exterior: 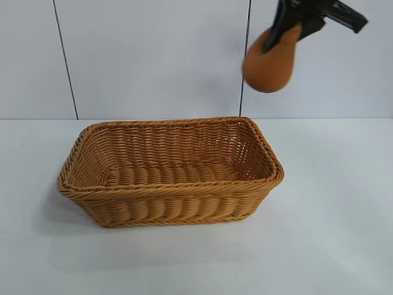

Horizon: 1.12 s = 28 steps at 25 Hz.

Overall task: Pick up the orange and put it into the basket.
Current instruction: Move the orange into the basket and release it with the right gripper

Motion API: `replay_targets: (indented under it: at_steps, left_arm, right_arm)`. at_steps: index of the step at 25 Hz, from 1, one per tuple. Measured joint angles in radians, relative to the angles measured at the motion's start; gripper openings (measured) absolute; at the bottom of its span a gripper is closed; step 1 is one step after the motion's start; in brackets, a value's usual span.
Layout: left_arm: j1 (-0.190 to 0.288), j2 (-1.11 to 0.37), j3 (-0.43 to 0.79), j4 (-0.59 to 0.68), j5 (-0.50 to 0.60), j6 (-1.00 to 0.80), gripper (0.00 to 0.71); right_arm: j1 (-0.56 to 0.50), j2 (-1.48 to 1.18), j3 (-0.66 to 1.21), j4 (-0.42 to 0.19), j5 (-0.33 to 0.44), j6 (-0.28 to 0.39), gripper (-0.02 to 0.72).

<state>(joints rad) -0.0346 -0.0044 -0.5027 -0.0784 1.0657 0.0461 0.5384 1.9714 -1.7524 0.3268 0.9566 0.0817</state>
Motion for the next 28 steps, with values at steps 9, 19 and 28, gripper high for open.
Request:
replay_targets:
  at_steps: [9, 19, 28]
  left_arm:
    - [0.000, 0.000, 0.000, 0.000, 0.000, 0.000, 0.672]
    - [0.000, 0.000, 0.000, 0.000, 0.000, 0.000, 0.672]
    - [0.000, 0.000, 0.000, 0.000, 0.000, 0.000, 0.672]
  right_arm:
    - [0.044, 0.211, 0.000, -0.007, -0.102, 0.005, 0.031]
    - [0.044, 0.244, 0.000, -0.007, -0.110, -0.006, 0.344]
    - [0.044, 0.196, -0.102, -0.154, 0.059, -0.009, 0.687]
